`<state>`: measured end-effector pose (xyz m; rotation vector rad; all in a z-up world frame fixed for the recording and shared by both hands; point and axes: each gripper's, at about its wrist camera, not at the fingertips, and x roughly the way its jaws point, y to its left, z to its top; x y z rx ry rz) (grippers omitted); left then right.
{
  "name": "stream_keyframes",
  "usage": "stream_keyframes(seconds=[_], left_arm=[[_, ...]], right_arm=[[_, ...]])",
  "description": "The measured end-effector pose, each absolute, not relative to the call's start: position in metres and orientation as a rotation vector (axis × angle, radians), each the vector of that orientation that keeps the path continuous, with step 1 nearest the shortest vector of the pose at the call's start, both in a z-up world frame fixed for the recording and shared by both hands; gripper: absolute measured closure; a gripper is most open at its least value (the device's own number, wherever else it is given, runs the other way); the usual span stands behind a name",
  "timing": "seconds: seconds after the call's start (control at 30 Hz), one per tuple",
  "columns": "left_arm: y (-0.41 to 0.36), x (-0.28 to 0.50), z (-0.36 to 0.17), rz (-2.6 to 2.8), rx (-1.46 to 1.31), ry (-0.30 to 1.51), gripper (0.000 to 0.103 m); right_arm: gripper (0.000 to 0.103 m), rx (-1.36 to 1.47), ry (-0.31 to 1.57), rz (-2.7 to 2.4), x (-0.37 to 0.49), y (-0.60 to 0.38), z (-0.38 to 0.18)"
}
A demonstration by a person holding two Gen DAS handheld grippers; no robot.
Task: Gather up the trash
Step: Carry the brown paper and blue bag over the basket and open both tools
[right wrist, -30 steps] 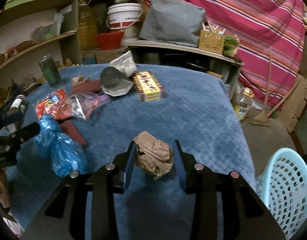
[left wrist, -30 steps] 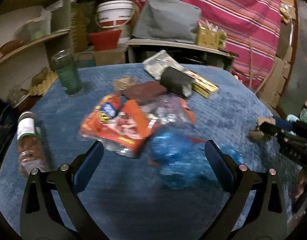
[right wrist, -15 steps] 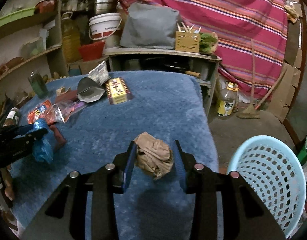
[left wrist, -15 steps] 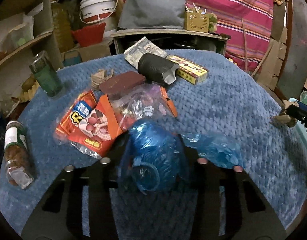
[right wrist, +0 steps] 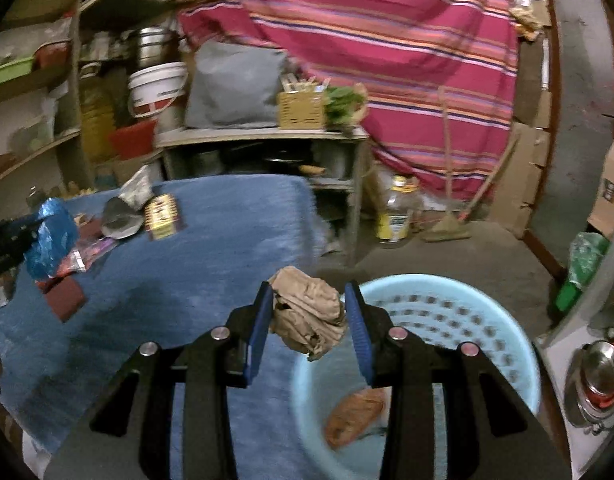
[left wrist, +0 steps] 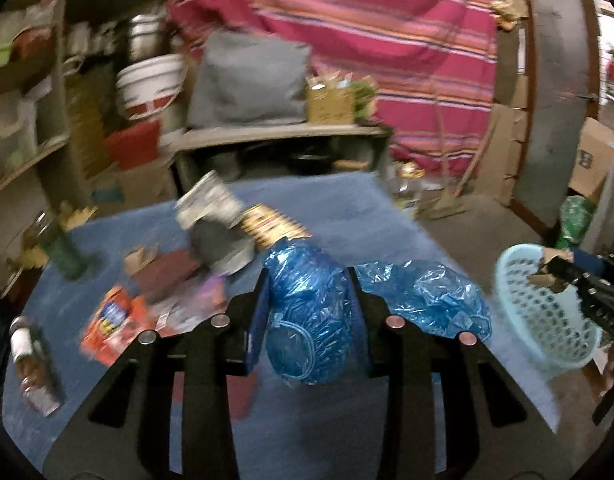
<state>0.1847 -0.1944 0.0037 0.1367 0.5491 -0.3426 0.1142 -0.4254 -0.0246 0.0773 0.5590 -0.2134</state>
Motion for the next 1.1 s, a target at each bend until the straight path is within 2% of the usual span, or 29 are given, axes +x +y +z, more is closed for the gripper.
stream_keyframes(seconds=[0.37, 0.8, 0.9, 0.97, 1.1], left_arm=[[-0.326, 0.148, -0.009, -0.558, 0.185, 0.541, 0.068], [-0.416, 0.143, -0.034, -0.703, 0.221, 0.596, 0.067], [-0.424, 0.143, -0.034, -0.704, 0.227, 0.591, 0.064], [-0.428, 0.144, -0.033, -0.701, 0.236, 0.583, 0.054], [-0.429, 0.146, -0.030, -0.697, 0.222, 0.575, 0.042]], right_arm=[[0.065, 0.088, 0.571, -0.386, 0.063, -0.509, -0.019], [0.065, 0.168, 0.586, -0.462, 0.040, -0.557, -0.033], [0.065, 0.165, 0.586, -0.461, 0.044, -0.559, -0.034], [0.065, 0.165, 0.589, -0.459, 0.044, -0.560, -0.034], [0.065, 0.153, 0.597, -0.461, 0.048, -0.560, -0.035]])
